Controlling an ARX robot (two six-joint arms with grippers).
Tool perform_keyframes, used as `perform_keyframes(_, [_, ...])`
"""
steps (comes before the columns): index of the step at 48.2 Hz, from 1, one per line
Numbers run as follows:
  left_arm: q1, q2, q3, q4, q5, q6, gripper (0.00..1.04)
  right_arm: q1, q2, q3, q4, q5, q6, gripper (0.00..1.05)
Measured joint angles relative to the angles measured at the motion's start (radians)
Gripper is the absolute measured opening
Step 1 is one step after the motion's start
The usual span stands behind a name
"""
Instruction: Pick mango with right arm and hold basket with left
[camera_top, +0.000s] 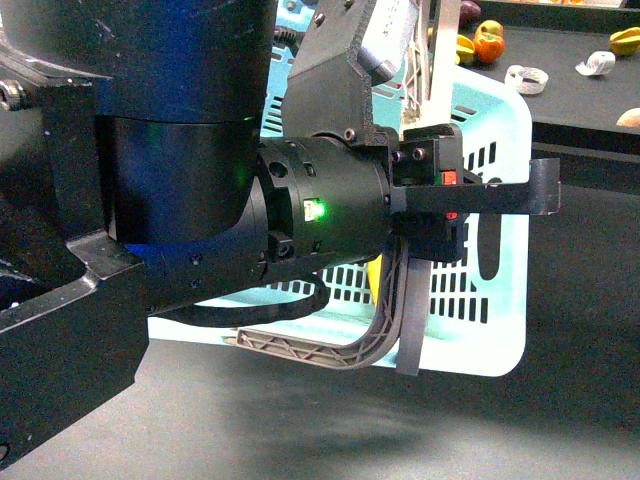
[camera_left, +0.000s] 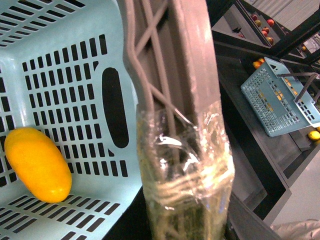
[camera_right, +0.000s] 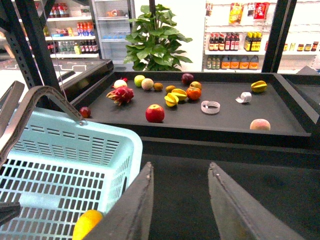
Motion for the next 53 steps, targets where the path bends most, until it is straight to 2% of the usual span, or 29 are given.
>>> perform_keyframes(6, [0.0, 0.0, 0.0, 0.0, 0.0, -0.001, 0.15, 0.0, -0.054, -0.015, -0.04, 0.0, -0.013, 0.11])
perform_keyframes(10, [0.0, 0.0, 0.0, 0.0, -0.001, 0.0, 0.15, 0.0, -0.076, -0.025, -0.05, 0.0, -0.016, 0.01])
perform_keyframes(14, [0.0, 0.0, 0.0, 0.0, -0.001, 0.001, 0.15, 0.0, -0.095, -0.051, -0.034, 0.0, -0.019, 0.02])
perform_keyframes(53, [0.0, 0.0, 0.0, 0.0, -0.001, 0.0, 0.15, 0.0, -0.331, -0.051, -0.265, 0.0, -0.019, 0.02])
